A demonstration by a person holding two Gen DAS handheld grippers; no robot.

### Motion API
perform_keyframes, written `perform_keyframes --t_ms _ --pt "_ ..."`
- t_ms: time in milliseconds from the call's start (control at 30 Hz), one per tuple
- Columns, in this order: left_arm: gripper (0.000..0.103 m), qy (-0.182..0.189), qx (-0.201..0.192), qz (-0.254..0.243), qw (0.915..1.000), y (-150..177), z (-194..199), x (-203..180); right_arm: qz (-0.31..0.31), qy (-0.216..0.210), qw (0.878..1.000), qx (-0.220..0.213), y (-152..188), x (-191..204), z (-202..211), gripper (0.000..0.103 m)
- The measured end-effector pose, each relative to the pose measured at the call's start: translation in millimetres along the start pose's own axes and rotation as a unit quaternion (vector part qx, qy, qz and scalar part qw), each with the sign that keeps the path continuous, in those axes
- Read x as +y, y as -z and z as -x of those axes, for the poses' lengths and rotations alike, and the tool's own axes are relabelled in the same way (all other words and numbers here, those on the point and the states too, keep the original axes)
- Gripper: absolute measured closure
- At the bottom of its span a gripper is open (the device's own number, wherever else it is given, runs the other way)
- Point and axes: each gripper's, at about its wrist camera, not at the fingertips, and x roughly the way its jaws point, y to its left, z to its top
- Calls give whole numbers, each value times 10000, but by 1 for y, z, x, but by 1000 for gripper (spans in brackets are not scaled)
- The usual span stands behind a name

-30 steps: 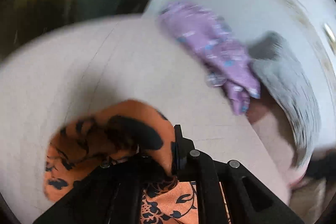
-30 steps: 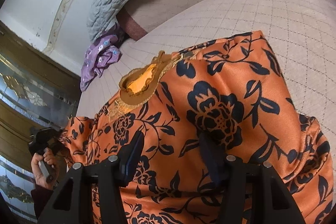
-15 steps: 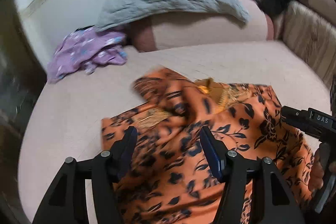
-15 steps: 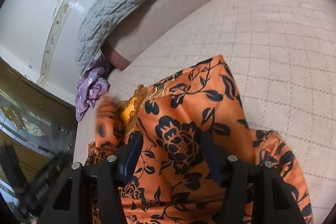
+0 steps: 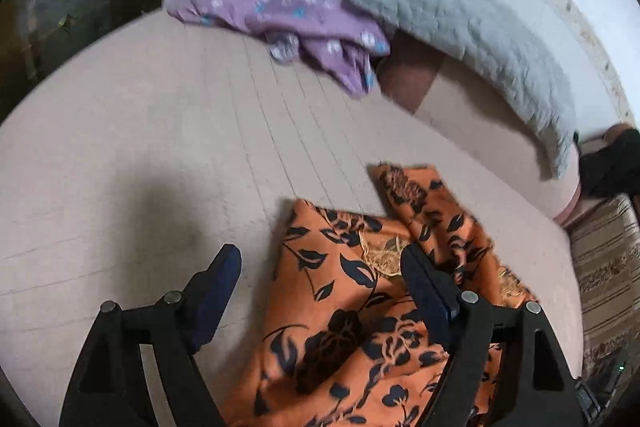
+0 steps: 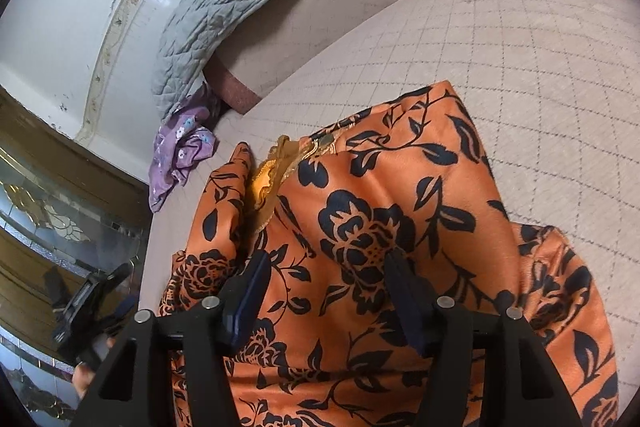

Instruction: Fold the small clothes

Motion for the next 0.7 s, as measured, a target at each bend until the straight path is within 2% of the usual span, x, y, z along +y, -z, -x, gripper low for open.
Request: perform_keyframes --t_ms 33,67,133,200,267,367,433,500,600,633,667,700 --pt "27 -79 374 -126 9992 2 -13 -4 -3 -18 10000 29 0 0 -1 40" --pt "42 -26 598 -215 9980 4 -21 -9 31 -27 10000 75 1 2 -4 40" --pt "52 174 850 -358 9956 9 -27 -18 130 8 9999 98 2 6 -7 40" --pt "53 519 996 -688 9913 15 -28 -33 220 36 9997 94 1 9 -8 40" --pt "65 686 1119 -1025 9860 23 -29 -46 213 6 9997 88 -1 9 -9 40" --pt "68 891 1261 -1612 9748 39 -29 -68 183 -23 9998 74 -2 9 -8 40" --pt "68 953 1309 -2217 9616 55 -24 -83 165 -12 9998 61 -2 8 -7 40" --pt "68 1265 1542 -3021 9322 80 -17 -99 123 -4 9999 30 -3 7 -5 40" --pt "68 1042 1733 -3792 9030 110 -16 -105 24 -2 10000 -18 -4 2 -2 40" --pt "68 1058 1762 -3884 8983 113 -14 -104 -10 -10 10000 -21 -4 1 -1 40" --pt "68 1141 1722 -3878 8983 110 -9 -102 -50 -25 10000 -23 -5 0 -1 40" --pt "67 1328 1619 -3733 9038 102 0 -98 -83 -49 10000 -23 -5 0 0 40"
